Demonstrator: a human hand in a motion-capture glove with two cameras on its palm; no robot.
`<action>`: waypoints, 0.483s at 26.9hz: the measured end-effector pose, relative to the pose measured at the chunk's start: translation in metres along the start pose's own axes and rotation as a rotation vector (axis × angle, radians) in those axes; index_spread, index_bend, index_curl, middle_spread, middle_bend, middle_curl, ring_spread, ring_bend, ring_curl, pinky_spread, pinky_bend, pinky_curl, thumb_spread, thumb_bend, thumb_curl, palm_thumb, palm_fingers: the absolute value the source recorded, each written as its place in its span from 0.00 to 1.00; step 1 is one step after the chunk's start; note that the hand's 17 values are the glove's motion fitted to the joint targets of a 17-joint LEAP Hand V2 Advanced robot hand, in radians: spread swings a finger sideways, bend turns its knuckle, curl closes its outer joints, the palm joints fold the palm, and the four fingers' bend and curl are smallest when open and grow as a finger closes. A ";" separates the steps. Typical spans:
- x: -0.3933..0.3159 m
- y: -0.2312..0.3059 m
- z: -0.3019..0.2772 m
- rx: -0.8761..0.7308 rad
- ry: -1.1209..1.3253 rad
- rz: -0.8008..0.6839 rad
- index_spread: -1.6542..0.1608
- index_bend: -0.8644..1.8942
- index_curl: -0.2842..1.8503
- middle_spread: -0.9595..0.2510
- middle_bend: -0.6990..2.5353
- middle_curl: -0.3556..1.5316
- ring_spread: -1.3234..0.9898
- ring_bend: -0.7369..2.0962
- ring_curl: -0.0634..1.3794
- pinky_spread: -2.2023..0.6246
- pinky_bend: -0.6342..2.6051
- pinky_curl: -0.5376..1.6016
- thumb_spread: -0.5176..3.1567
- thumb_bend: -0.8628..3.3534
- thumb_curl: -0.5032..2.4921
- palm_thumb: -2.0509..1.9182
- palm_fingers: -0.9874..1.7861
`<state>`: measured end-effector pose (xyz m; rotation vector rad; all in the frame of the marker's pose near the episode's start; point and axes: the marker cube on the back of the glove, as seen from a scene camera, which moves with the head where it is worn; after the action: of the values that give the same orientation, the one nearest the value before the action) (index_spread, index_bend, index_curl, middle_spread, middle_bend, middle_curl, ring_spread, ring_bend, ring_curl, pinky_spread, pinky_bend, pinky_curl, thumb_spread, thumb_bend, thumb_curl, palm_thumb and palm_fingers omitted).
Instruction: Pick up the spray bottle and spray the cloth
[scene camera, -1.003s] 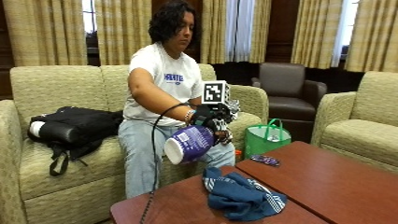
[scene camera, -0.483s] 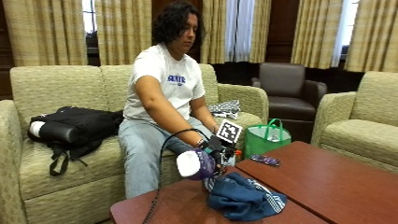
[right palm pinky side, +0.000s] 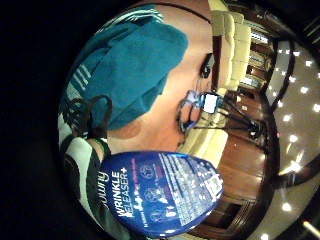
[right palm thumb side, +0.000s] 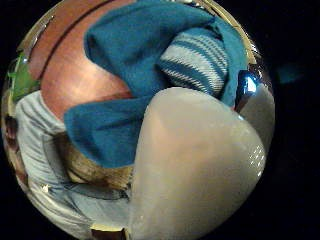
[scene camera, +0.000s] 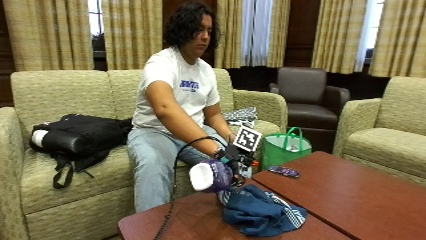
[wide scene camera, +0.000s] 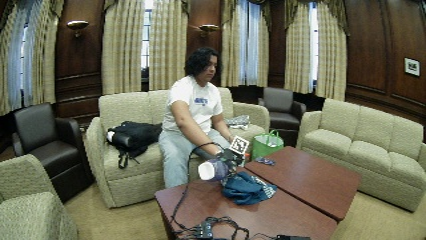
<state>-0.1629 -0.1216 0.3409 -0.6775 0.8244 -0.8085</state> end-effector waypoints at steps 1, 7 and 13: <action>0.005 0.001 -0.003 0.006 0.026 -0.001 0.77 0.45 0.40 0.63 0.41 0.46 0.48 0.48 0.35 0.68 0.32 0.43 0.26 0.20 0.43 0.74 0.85; 0.045 0.028 -0.080 0.177 -0.233 -0.086 0.77 0.45 0.40 0.63 0.41 0.46 0.48 0.48 0.35 0.68 0.32 0.43 0.26 0.20 0.44 0.74 0.85; 0.138 0.084 -0.184 0.518 -0.528 0.003 0.77 0.45 0.41 0.63 0.41 0.46 0.48 0.48 0.35 0.68 0.32 0.43 0.26 0.20 0.44 0.74 0.85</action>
<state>-0.2282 -0.2300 0.1307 -0.3925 0.1228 -0.7503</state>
